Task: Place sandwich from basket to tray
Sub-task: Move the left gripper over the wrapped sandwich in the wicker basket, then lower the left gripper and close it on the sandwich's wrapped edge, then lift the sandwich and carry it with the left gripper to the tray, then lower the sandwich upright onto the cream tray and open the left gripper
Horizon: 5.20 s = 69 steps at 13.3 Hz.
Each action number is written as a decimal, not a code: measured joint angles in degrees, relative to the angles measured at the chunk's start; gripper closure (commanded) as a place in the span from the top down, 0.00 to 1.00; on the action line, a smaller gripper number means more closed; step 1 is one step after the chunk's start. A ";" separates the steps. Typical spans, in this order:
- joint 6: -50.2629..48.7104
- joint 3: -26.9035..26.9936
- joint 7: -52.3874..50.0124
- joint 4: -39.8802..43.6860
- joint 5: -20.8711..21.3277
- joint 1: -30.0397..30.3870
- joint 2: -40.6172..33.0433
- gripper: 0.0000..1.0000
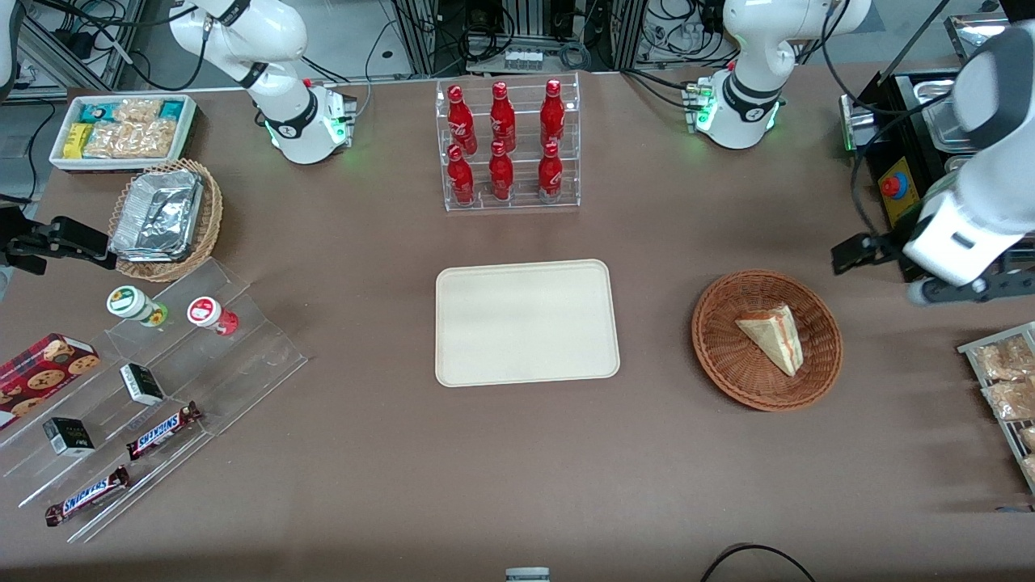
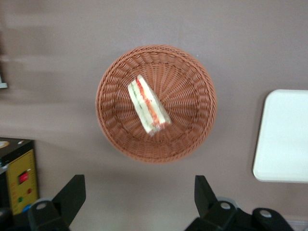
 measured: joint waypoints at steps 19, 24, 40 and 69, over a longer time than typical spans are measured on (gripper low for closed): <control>33.92 -0.54 -28.41 -24.73 3.16 -1.13 7.06 1.00; 36.87 -0.50 -28.79 -24.73 3.16 -1.05 10.23 0.93; 19.29 -1.51 -30.18 -14.22 7.79 -1.66 8.79 0.00; 7.43 -11.57 -33.86 24.09 2.10 -32.76 35.27 0.00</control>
